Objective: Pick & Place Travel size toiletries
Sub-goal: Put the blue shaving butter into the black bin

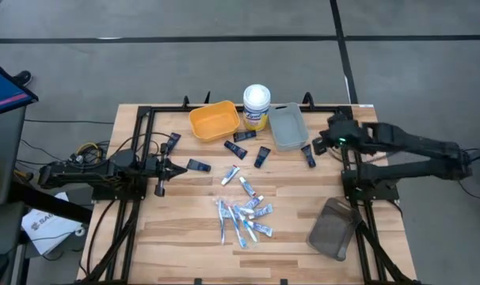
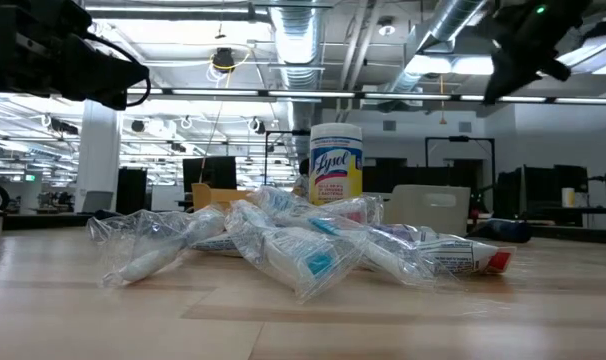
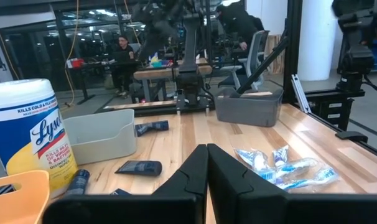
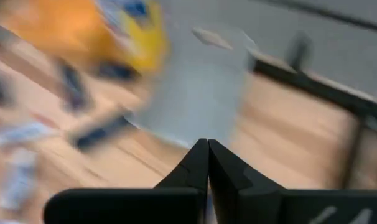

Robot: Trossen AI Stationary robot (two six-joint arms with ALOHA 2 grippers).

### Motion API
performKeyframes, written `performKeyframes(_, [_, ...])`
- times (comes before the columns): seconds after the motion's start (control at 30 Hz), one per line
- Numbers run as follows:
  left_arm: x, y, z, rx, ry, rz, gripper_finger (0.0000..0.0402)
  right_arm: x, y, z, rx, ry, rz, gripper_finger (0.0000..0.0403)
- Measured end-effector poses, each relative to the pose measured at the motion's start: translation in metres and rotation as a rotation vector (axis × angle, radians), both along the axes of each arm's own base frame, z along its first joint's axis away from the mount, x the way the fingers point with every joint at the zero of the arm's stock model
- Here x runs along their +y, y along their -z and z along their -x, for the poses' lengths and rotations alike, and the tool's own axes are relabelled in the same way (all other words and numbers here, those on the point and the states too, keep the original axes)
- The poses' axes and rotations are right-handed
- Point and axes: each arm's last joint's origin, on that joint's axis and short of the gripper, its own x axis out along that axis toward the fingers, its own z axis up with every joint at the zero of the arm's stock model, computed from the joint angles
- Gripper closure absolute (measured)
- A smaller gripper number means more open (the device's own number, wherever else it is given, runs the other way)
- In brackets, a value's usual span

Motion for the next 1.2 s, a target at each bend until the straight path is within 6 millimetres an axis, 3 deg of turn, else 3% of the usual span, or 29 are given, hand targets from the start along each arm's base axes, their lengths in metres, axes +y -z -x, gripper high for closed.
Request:
performKeyframes(0.1, [0.0, -0.001, 0.0, -0.005, -0.003, 0.0, 0.0401, -0.01, 0.007, -0.029, 0.184, 0.016, -0.091, 0.0375])
performKeyframes(0.23, [0.0, 0.0, 0.0, -0.001, -0.002, 0.0, 0.0401, -0.019, 0.025, -0.054, 0.308, 0.0, -0.246, 0.0307])
performKeyframes(0.4, [0.0, 0.0, -0.001, 0.002, 0.003, 0.0, 0.0401, -0.034, 0.058, -0.072, 0.482, 0.05, -0.364, 0.0196])
performKeyframes(0.53, [0.0, 0.0, -0.002, 0.006, 0.003, 0.0, 0.0401, -0.044, 0.082, -0.072, 0.52, 0.084, -0.426, 0.0145])
performKeyframes(0.8, [0.0, 0.0, -0.002, 0.002, 0.003, 0.0, 0.0401, -0.046, 0.135, -0.054, 0.433, 0.063, -0.506, 0.0143])
performKeyframes(1.03, [0.0, -0.001, -0.002, -0.003, 0.003, 0.0, 0.0401, -0.047, 0.165, -0.05, 0.448, 0.043, -0.541, 0.0148])
performKeyframes(1.1, [0.0, -0.001, -0.002, -0.003, 0.003, 0.0, 0.0401, -0.047, 0.167, -0.051, 0.459, 0.041, -0.558, 0.0165])
performKeyframes(1.2, [0.0, -0.001, -0.002, -0.003, 0.003, 0.0, 0.0401, -0.046, 0.169, -0.052, 0.456, 0.035, -0.564, 0.0225])
